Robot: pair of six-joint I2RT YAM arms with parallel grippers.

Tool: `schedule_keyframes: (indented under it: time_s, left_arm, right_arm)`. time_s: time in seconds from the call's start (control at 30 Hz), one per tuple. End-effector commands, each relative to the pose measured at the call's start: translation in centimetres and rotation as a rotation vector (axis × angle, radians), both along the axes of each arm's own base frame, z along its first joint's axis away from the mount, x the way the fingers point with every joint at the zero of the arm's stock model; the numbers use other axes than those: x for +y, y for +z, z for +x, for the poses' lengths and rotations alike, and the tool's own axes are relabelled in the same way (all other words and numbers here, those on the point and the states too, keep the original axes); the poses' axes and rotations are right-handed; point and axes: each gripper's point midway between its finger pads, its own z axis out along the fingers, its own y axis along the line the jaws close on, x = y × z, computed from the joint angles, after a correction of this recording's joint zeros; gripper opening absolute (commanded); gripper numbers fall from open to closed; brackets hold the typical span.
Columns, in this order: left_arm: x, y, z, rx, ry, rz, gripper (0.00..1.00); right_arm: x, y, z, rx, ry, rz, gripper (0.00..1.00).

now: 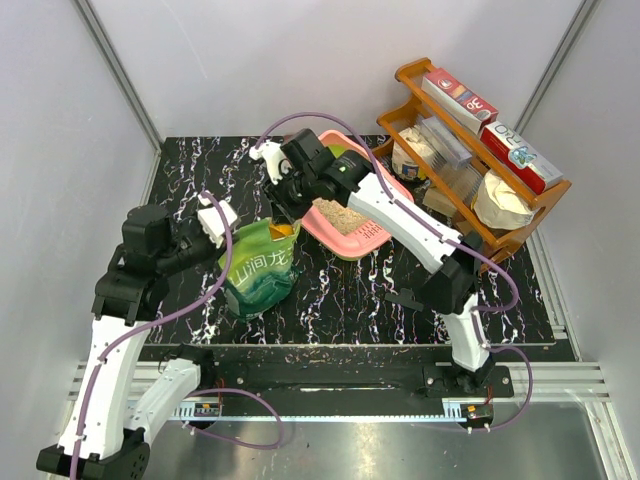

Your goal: Fill the litter box with clean litter

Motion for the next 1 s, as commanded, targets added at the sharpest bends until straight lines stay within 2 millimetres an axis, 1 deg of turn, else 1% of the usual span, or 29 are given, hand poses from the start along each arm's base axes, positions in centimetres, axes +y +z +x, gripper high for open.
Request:
schedule_keyframes:
  time_s: [0.0,0.03,0.1,0.13,0.2,0.23,0.3,0.33,0.37,0.4,0.43,0.47,0.53,0.6,0.63,0.7,0.77,0.83,0.87,0.9,0.93,0.97]
  left_arm:
    - [-0.8,5.6,1.3,-0.2,-0.022,-0.063,0.0]
    - [-0.8,5.6,1.3,-0.201,-0.022,-0.063,0.0]
    - [-0.9,5.3,1.3,-0.192,-0.028,-0.064,0.0]
    - [-0.9,4.9,1.4,-0.185,-0.027,-0.06,0.0]
    - [-0.9,4.5,1.4,-0.178,-0.031,-0.057,0.0]
    - [-1.0,4.3,1.5,-0.173,-0.032,-0.057,0.0]
    - [-1.0,4.1,1.5,-0.166,-0.029,-0.063,0.0]
    - [-1.1,4.1,1.6,-0.165,-0.031,-0.066,0.0]
    - [-1.1,4.2,1.6,-0.169,-0.028,-0.071,0.0]
    - [-1.0,4.1,1.7,-0.167,-0.027,-0.071,0.0]
    - [-1.1,4.1,1.7,-0.164,-0.026,-0.072,0.0]
    - [-1.1,4.0,1.8,-0.165,-0.027,-0.073,0.0]
    - [-1.1,3.9,2.0,-0.161,-0.022,-0.072,0.0]
    - [-1.0,3.8,2.2,-0.162,-0.017,-0.068,0.0]
    - [-0.9,3.9,2.3,-0.162,-0.013,-0.067,0.0]
    - [-1.0,3.9,2.3,-0.165,-0.017,-0.065,0.0]
    - [-1.0,3.8,2.5,-0.161,-0.015,-0.061,0.0]
    - [-0.9,3.7,2.6,-0.16,-0.012,-0.06,0.0]
    - [-1.0,3.7,2.6,-0.155,-0.012,-0.063,0.0]
    - [-1.0,3.7,2.6,-0.153,-0.011,-0.065,0.0]
    - [-1.0,3.6,2.5,-0.148,-0.014,-0.065,0.0]
    - [-0.9,3.4,2.5,-0.14,-0.012,-0.06,0.0]
  right_arm:
    - [-1.6,4.3,2.4,-0.168,-0.131,0.036,0.0]
    - [-1.6,3.2,2.0,-0.147,-0.121,0.018,0.0]
    - [-1.5,2.4,1.8,-0.127,-0.11,0.011,0.0]
    - [-1.5,1.3,1.5,-0.115,-0.103,-0.01,0.0]
    - [-1.6,0.3,1.8,-0.123,-0.099,-0.034,0.0]
    - [-1.5,-0.9,1.7,-0.114,-0.095,-0.053,0.0]
    - [-1.3,-2.1,2.0,-0.12,-0.088,-0.064,0.0]
    - [-1.4,-3.5,1.7,-0.105,-0.084,-0.088,0.0]
    - [-1.4,-4.2,1.5,-0.098,-0.08,-0.094,0.0]
    - [-1.2,-4.8,1.2,-0.088,-0.071,-0.093,0.0]
    - [-1.3,-6.1,0.7,-0.059,-0.063,-0.112,0.0]
    - [-1.1,-6.8,0.1,-0.028,-0.057,-0.111,0.0]
    - [-0.4,-7.8,-1.9,0.061,-0.003,-0.089,0.0]
    - [0.3,-7.5,-3.7,0.138,0.044,-0.049,0.0]
    - [0.6,-7.2,-4.2,0.152,0.062,-0.032,0.0]
    - [0.9,-7.0,-4.3,0.15,0.063,-0.022,0.0]
    - [1.0,-7.9,-4.3,0.172,0.049,-0.036,0.0]
    - [1.0,-9.5,-4.7,0.221,0.048,-0.053,0.0]
    - [1.2,-9.9,-5.1,0.279,0.019,-0.045,0.0]
    - [1.4,-10.3,-6.0,0.343,0.037,-0.03,0.0]
    - [1.3,-10.8,-6.1,0.391,0.026,-0.022,0.0]
    - [1.6,-10.8,-6.1,0.437,0.011,0.002,0.0]
